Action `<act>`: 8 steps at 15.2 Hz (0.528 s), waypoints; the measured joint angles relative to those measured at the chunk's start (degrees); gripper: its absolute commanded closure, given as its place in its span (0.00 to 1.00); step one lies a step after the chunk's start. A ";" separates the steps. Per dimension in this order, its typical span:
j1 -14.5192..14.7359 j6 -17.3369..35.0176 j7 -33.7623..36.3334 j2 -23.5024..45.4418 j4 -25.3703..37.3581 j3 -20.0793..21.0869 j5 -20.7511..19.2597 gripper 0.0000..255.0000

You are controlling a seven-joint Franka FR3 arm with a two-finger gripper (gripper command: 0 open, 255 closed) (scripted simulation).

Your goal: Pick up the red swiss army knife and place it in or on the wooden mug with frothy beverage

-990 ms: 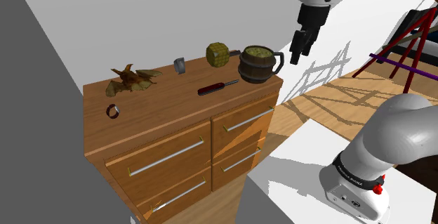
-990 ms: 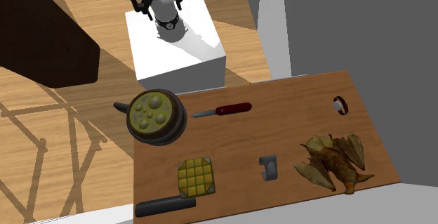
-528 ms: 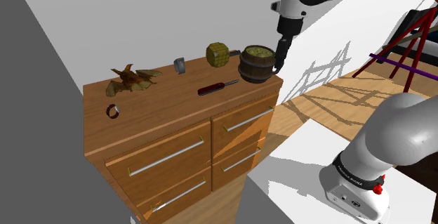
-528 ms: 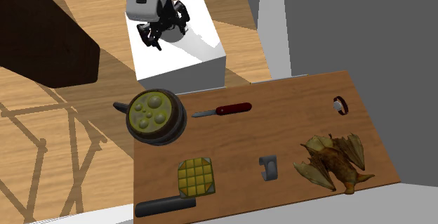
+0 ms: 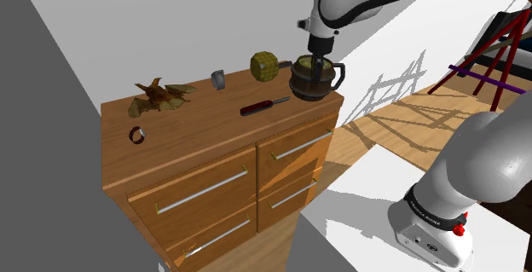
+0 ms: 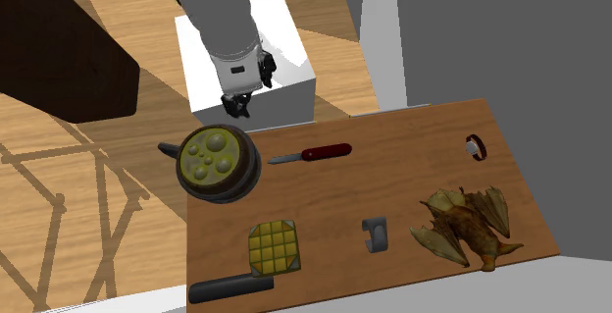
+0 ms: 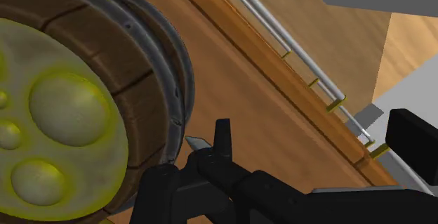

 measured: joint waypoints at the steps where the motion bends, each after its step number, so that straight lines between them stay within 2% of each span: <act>1: 0.54 1.10 -1.94 1.78 0.80 -0.04 0.26 0.00; 8: 3.01 7.64 -16.45 16.75 10.10 0.29 2.67 0.00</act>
